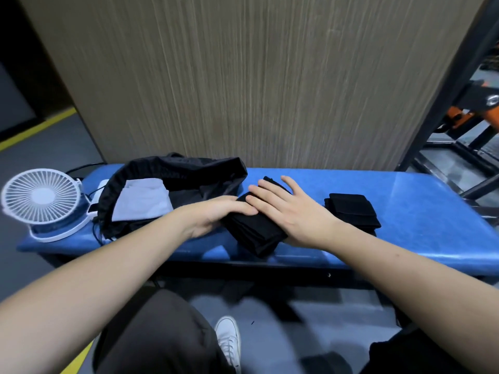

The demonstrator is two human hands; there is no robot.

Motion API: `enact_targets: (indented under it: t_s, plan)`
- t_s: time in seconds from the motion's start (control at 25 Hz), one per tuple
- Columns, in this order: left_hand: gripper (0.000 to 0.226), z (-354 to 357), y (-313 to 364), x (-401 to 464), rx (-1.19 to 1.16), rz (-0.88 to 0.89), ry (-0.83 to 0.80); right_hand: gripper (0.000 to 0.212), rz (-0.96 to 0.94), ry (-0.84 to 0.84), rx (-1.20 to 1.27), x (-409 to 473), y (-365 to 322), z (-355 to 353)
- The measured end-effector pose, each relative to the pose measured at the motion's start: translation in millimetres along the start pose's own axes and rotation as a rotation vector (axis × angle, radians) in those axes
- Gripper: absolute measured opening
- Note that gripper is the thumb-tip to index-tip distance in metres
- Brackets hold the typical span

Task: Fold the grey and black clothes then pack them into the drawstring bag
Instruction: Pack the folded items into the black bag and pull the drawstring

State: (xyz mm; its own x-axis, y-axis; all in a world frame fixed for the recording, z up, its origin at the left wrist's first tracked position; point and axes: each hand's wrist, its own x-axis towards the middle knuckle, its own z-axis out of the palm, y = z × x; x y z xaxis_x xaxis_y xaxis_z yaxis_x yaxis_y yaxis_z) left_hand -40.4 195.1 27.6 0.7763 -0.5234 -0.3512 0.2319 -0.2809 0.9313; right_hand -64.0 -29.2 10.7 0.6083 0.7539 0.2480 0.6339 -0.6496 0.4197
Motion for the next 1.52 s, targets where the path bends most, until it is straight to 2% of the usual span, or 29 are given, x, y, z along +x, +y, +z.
enact_targets:
  t_s: [0.08,0.16,0.32,0.4,0.48,0.56,0.64,0.72,0.8,0.92,1.0,1.08,1.16,1.24,1.36,1.52]
  plan:
    - [0.036,-13,2,-14,-0.088,0.052,0.145,0.107,0.107,0.019,0.107,15,-1,-5]
    - [0.049,-31,5,-26,-0.152,0.092,0.313,0.109,0.276,0.075,0.272,30,-4,-7]
    - [0.044,-73,8,-40,-0.275,0.151,0.561,0.084,0.503,0.120,0.925,67,-16,-13]
    - [0.059,-92,6,-41,-0.353,0.164,0.594,0.069,0.566,0.124,1.180,95,-22,-10]
    - [0.074,-106,2,-37,-0.370,0.188,0.605,0.068,0.632,0.121,1.317,126,-27,-7]
    - [0.070,-112,-1,-32,-0.378,0.204,0.643,0.071,0.695,0.114,1.418,154,-30,-2]
    - [0.057,-113,-4,-27,-0.421,0.190,0.703,0.063,0.771,0.124,1.559,176,-27,4]
    - [0.056,-117,-10,-20,-0.413,0.153,0.722,0.064,0.819,0.117,1.678,190,-21,10]
    - [0.057,-121,-19,-13,-0.364,0.090,0.707,0.067,0.803,0.098,1.657,194,-20,18]
    - [0.054,-122,-24,-8,-0.278,0.020,0.706,0.085,0.708,0.036,1.520,192,-20,31]
    - [0.065,-126,-28,-4,-0.180,0.039,0.723,0.089,0.679,0.001,1.485,193,-20,40]
    - [0.085,-131,-29,-3,-0.045,0.109,0.702,0.084,0.654,-0.003,1.466,194,-21,45]
    - [0.094,-137,-29,0,0.060,0.145,0.644,0.069,0.610,-0.011,1.466,192,-18,48]
    - [0.090,-142,-27,1,0.037,0.160,0.553,0.056,0.579,-0.008,1.494,187,-13,49]
    - [0.086,-150,-26,5,0.004,0.132,0.470,0.051,0.568,-0.006,1.554,181,-4,52]
    - [0.089,-159,-22,9,0.257,0.098,0.436,0.052,0.592,-0.043,1.487,184,-1,59]
